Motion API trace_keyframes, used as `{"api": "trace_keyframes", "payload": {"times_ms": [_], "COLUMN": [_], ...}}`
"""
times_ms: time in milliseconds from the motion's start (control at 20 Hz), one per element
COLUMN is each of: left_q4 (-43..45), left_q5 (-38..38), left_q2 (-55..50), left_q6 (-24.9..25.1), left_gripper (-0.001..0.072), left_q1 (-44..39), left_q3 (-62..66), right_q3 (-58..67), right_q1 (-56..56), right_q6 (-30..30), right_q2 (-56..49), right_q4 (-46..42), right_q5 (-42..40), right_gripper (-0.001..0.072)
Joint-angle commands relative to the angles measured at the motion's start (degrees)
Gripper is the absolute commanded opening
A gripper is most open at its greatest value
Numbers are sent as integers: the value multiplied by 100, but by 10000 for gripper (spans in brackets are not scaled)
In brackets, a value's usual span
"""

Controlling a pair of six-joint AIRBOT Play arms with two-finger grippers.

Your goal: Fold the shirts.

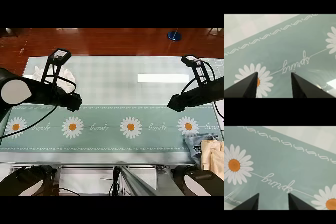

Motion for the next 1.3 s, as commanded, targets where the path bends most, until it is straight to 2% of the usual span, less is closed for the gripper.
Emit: {"api": "trace_keyframes", "payload": {"times_ms": [0,450,750,950,1150,1200,1250], "left_q4": [2,2,2,-70,-380,-210,262], "left_q5": [0,0,7,675,584,619,695], "left_q2": [-2,-2,-2,-98,-184,-205,-245], "left_q6": [0,0,0,-4,2,9,9], "left_gripper": [497,497,497,497,497,501,575], "left_q1": [-4,-4,-4,-4,-4,11,35], "left_q3": [7,7,7,-20,-22,-22,-22], "right_q3": [2,2,2,2,0,2,0], "right_q1": [2,2,4,4,2,2,4], "right_q6": [2,2,7,4,4,4,4], "right_q2": [4,4,4,4,4,4,4], "right_q4": [0,2,0,-2,-2,-2,-2], "right_q5": [2,-4,-334,-608,-590,-592,-592], "right_gripper": [411,411,411,411,411,411,411]}}
